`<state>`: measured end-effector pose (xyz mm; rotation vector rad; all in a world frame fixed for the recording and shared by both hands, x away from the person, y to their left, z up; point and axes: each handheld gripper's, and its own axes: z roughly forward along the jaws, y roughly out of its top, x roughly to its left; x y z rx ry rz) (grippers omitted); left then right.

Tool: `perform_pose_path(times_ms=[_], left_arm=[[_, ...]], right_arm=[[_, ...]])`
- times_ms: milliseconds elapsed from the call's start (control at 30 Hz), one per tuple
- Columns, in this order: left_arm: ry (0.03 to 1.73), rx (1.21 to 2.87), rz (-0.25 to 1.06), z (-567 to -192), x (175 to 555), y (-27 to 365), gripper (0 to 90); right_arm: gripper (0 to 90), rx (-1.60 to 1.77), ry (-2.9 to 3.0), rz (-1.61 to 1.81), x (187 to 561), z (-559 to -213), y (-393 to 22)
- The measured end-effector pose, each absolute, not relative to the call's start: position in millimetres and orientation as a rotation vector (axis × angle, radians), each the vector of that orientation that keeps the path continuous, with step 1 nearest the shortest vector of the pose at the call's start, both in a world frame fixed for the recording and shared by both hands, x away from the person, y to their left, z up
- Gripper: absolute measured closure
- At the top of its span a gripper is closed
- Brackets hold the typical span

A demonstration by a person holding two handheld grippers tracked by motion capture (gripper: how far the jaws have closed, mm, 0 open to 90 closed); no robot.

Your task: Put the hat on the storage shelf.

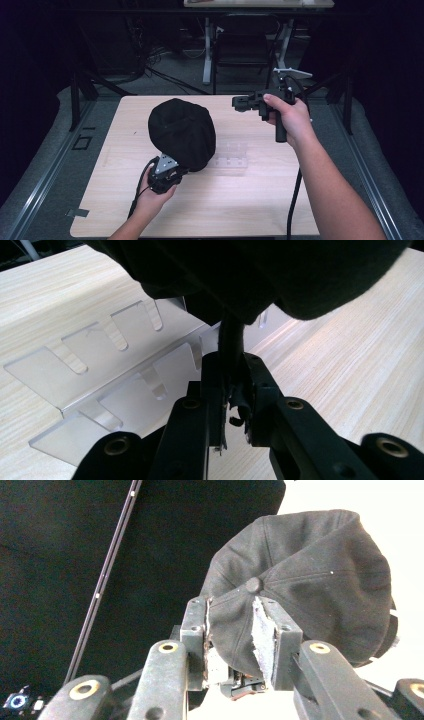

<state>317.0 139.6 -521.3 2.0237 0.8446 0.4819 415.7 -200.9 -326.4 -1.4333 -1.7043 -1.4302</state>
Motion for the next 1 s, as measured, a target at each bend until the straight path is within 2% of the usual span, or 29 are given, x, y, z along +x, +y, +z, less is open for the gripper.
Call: perform_pose_path(times_ms=[267, 467, 700, 1000], left_arm=[[0.877, 2.015, 0.482, -521.3, 313.6, 150.6, 65.3], [0.924, 1.982, 0.449, -519.8, 302.3, 178.8, 55.0], [1.093, 1.906, 0.394, -528.5, 305.4, 223.1, 48.3], [1.122, 1.883, 0.441, -539.3, 310.6, 238.9, 47.0]], right_arm=[[64.9, -1.472, -1.752, -1.425, 410.1, -326.9, -208.9], [62.6, -1.549, -1.813, -1.420, 401.3, -327.6, -219.4], [59.4, -1.627, -1.890, -1.407, 384.4, -328.7, -234.3], [58.8, -1.704, -1.967, -1.395, 362.7, -337.3, -252.7]])
